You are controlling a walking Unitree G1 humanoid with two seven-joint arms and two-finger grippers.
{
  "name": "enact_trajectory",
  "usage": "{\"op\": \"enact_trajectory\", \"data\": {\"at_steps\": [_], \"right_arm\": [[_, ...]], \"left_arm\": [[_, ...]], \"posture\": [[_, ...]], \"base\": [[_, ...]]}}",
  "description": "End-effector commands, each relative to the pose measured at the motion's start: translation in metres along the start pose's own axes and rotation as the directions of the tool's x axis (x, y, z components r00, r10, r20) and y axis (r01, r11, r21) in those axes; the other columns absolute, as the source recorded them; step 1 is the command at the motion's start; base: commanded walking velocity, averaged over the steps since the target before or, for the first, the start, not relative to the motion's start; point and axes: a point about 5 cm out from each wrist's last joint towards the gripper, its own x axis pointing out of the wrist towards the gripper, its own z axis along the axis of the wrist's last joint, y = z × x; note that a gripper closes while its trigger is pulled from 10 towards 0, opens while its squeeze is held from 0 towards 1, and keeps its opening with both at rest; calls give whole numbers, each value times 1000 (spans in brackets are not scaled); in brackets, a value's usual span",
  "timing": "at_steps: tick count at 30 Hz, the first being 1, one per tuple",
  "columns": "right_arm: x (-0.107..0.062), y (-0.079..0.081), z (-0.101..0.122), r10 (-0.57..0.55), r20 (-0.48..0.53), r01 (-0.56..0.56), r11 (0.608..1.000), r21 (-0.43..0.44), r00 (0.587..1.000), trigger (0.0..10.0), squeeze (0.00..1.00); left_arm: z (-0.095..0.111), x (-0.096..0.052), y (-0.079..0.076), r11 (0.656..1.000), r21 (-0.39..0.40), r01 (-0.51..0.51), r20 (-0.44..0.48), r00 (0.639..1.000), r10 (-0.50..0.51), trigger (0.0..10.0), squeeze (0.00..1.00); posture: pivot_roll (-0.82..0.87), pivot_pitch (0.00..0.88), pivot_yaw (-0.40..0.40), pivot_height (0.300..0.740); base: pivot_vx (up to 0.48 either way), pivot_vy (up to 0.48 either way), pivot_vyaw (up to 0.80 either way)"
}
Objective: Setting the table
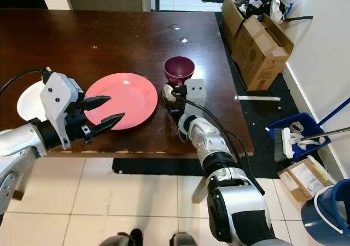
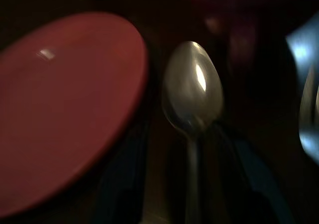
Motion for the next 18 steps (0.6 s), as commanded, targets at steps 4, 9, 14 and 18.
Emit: {"op": "enact_trajectory", "data": {"at_steps": [4,9,14,18], "right_arm": [[-14,7,15,111,93,-110,994,-20,989,10000,0],[-51,22,19,210,178,-183,971,-157,961,10000,0],[-87,36,13,221,249,-170,963,-211,943,10000,0],[-102,39,5,109,307,-45,977,-209,945,10000,0]], "left_arm": [[-7,1,-2,1000,-16,-8,-14,1000,8,10000,0],[-19,-6,8,991,-19,-130,-39,991,129,10000,0],[-22,-11,20,959,-35,-283,-32,959,282,10000,0],[-28,-13,21,920,-85,-382,-57,924,379,10000,0]], "posture": [[-38,95,56,740],[-60,84,50,740],[-68,77,44,740],[-88,73,48,740]], "base": [[0,0,0],[0,0,0],[0,0,0],[0,0,0]]}}
